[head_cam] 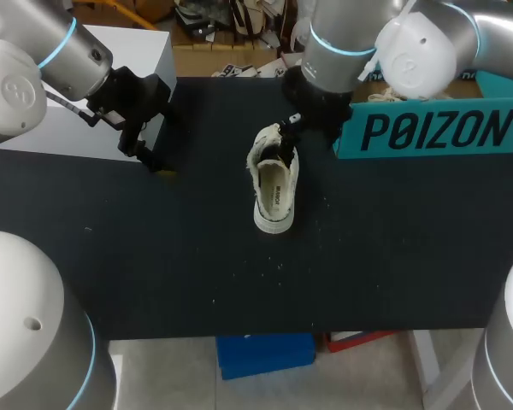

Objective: Take the shoe out of the shoebox, open the shoe tongue, remove and reinsert the insole, then place the shoe into the shoebox

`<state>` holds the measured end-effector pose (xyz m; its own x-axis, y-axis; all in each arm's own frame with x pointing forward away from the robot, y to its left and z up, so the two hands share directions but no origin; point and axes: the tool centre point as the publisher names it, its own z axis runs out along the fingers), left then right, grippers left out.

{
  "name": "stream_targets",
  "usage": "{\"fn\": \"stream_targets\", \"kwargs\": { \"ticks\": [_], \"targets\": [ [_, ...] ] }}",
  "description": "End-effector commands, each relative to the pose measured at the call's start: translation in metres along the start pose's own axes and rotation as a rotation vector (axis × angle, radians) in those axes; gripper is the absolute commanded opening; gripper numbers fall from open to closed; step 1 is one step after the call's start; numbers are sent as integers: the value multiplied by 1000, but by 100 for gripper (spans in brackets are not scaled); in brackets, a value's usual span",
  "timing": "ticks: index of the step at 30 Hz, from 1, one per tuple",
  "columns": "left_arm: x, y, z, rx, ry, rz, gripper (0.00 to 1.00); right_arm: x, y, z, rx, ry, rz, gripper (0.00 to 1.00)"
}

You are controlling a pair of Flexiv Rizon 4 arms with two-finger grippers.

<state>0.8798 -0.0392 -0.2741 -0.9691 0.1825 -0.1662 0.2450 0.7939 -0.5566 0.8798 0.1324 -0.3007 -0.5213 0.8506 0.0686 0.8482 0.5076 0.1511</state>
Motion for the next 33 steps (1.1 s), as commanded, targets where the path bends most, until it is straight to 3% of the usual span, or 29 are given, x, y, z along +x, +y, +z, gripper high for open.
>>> {"fn": "stream_targets", "kwargs": {
  "ticks": [1, 4, 6, 10, 12, 14, 20, 33],
  "targets": [
    [0, 0, 0, -3, 1, 1, 100, 0, 11, 18, -7, 23, 24, 85],
    [0, 0, 0, -3, 1, 1, 100, -2, 18, 29, -5, 40, 39, 77],
    [0, 0, 0, -3, 1, 1, 100, -3, 22, 36, -5, 51, 52, 66],
    [0, 0, 0, -3, 1, 1, 100, -5, 30, 47, -3, 61, 66, 60],
    [0, 0, 0, -3, 1, 1, 100, -6, 33, 52, 2, 65, 74, 48],
    [0, 0, 0, -3, 1, 1, 100, -7, 37, 57, -1, 68, 80, 44],
    [0, 0, 0, -3, 1, 1, 100, -10, 44, 74, 11, 78, 98, 40],
    [0, 0, 0, -3, 1, 1, 100, -13, 37, 104, 15, 85, 147, 34]
  ]
}}
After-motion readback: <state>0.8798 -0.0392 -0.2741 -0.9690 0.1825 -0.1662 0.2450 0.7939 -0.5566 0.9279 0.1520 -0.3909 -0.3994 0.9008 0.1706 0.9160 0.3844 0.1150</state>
